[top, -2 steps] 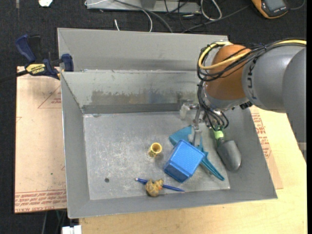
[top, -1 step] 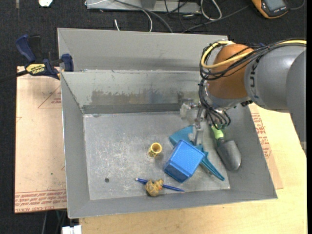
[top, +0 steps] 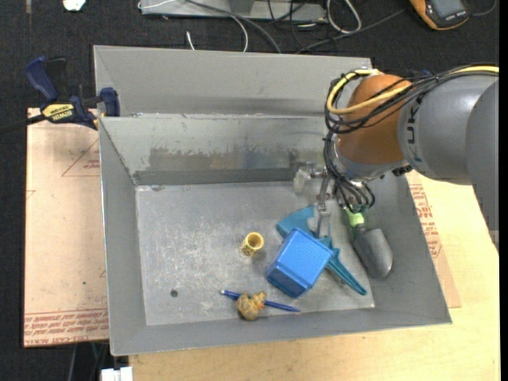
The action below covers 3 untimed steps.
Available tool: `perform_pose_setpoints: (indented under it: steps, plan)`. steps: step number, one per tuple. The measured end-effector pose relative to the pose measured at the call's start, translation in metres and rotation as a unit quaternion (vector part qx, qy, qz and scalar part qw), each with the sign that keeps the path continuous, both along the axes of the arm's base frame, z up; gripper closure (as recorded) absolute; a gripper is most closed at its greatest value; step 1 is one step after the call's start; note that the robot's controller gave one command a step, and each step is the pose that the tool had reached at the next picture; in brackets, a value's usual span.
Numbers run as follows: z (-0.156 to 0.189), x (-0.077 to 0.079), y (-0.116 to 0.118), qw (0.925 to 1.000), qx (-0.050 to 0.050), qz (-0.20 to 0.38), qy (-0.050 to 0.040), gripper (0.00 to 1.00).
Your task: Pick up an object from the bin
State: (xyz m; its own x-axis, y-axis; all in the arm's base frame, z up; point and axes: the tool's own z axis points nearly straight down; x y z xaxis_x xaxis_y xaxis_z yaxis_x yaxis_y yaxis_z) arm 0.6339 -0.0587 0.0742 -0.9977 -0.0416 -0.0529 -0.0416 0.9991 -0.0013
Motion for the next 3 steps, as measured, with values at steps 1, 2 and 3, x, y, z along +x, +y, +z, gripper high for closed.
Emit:
perform_pose_setpoints:
  steps: [1,2,3]
  plan:
    - [0.000,-0.008,-0.002,0.9997,0.000,0.025,-0.0054,0.00]
    - [0.000,-0.008,0.000,0.9996,-0.001,0.029,-0.0062,0.00]
    - [-0.001,0.001,0.019,0.9999,0.001,0.003,-0.0109,0.00]
